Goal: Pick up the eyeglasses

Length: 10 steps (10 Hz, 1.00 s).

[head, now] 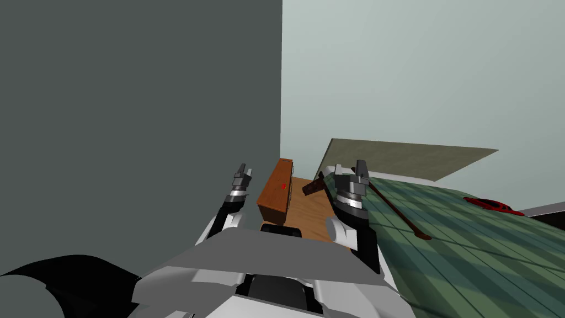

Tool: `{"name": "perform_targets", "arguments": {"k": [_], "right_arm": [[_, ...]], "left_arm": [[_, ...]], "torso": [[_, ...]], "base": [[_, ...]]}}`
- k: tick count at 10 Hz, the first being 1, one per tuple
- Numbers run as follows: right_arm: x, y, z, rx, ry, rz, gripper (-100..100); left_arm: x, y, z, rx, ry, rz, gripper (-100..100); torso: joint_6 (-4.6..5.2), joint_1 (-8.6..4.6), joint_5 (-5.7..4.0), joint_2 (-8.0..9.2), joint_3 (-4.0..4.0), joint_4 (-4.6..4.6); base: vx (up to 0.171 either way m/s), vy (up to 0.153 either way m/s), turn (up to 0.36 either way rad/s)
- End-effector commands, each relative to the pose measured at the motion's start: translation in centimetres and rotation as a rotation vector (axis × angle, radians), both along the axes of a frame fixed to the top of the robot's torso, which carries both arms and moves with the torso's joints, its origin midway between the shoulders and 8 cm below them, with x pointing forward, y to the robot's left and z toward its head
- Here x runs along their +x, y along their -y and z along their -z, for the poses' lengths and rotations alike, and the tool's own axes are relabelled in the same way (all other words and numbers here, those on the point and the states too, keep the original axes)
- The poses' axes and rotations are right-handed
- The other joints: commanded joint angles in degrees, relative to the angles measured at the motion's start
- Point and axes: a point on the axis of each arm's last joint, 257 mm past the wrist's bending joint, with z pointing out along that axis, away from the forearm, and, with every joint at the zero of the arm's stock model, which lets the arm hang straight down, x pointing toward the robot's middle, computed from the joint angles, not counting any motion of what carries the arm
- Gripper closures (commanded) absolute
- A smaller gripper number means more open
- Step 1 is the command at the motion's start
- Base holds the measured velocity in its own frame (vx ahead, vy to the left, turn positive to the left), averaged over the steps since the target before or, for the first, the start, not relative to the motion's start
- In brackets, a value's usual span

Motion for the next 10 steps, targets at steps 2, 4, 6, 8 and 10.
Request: {"name": "perform_targets", "arguments": {"k": [2, 4, 6, 8, 10], "right_arm": [[0.0, 0.0, 0.0, 0.000, 0.000, 0.000, 0], [0.0, 0.0, 0.0, 0.000, 0.000, 0.000, 0], [0.0, 0.0, 0.0, 0.000, 0.000, 0.000, 0], [0.0, 0.0, 0.0, 0.000, 0.000, 0.000, 0], [0.0, 0.0, 0.0, 0.000, 0.000, 0.000, 0]], "left_arm": [[0.8, -0.4, 0.9, 0.062, -0.024, 0.010, -100], [2.1, -1.8, 2.3, 0.116, -0.058, -0.001, -100], [3.1, -3.3, 3.5, 0.143, -0.085, -0.021, -100], [3.7, -4.2, 4.2, 0.152, -0.101, -0.034, -100], [4.8, -6.2, 5.5, 0.160, -0.134, -0.063, -100]], "torso": [[0.00, -0.16, -0.03, 0.02, 0.01, 0.00], [0.00, -0.64, -0.13, -0.02, -0.01, 0.00], [0.01, -0.74, -0.17, 0.02, 0.01, 0.00], [0.00, -0.75, -0.17, 0.03, 0.02, 0.00], [0.00, -0.48, -0.11, -0.02, -0.01, 0.00]], "base": [[-0.010, -0.086, 0.023], [-0.002, -0.198, 0.053], [-0.008, -0.190, 0.044], [-0.017, -0.166, 0.041], [-0.001, -0.140, 0.040]]}}
